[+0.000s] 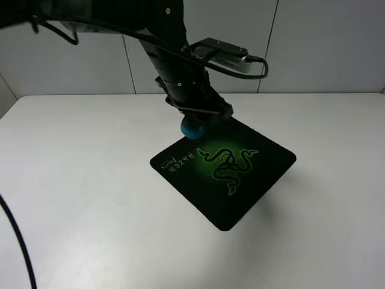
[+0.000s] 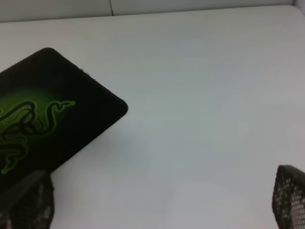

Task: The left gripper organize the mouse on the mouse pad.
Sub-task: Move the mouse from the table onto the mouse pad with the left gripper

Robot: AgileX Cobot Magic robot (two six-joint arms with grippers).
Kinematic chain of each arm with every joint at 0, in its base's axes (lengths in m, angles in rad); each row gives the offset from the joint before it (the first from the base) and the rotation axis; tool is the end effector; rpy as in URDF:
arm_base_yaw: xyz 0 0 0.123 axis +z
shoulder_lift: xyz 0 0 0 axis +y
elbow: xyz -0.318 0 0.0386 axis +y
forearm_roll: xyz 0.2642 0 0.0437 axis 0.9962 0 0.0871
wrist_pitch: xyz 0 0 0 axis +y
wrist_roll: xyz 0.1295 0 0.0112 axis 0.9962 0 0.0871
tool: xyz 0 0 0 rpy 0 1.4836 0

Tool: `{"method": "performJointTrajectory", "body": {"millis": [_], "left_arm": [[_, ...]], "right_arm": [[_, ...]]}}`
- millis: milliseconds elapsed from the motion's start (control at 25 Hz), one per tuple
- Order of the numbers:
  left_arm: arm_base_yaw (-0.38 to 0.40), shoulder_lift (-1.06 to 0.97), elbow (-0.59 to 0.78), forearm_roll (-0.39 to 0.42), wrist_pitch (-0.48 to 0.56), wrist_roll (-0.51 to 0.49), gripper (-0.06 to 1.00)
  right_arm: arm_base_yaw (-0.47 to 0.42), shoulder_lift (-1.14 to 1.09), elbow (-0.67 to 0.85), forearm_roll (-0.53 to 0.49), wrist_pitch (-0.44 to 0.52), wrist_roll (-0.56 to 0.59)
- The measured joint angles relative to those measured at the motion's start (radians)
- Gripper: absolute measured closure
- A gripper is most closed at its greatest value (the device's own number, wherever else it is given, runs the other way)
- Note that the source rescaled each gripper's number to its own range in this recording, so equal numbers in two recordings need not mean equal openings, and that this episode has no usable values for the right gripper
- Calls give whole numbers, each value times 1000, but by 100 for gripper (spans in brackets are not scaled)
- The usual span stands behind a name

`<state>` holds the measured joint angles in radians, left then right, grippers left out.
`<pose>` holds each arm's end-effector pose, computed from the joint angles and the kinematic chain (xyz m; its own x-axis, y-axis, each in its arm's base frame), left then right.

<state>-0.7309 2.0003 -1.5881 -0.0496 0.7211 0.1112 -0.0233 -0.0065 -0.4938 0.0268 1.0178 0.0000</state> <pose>0.3636 -0.3317 0.2178 -0.5922 0.6301 -0.5022 0.7251 0.6886 0.0088 0.0107 0.0027 0.2703 -0.4168 0.0238 -0.9087 0.0084 0.9997 0.0223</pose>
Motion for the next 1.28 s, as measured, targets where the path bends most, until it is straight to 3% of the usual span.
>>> {"method": "performJointTrajectory", "body": {"millis": [400, 840, 1280], "left_arm": [[-41, 222, -220, -3, 85, 0, 94], [-41, 369, -239, -4, 63, 0, 94], [-41, 378, -242, -4, 48, 0, 94]], "right_arm": [[0, 0, 0, 0, 0, 0], [0, 0, 0, 0, 0, 0], [0, 0, 0, 0, 0, 0]]}}
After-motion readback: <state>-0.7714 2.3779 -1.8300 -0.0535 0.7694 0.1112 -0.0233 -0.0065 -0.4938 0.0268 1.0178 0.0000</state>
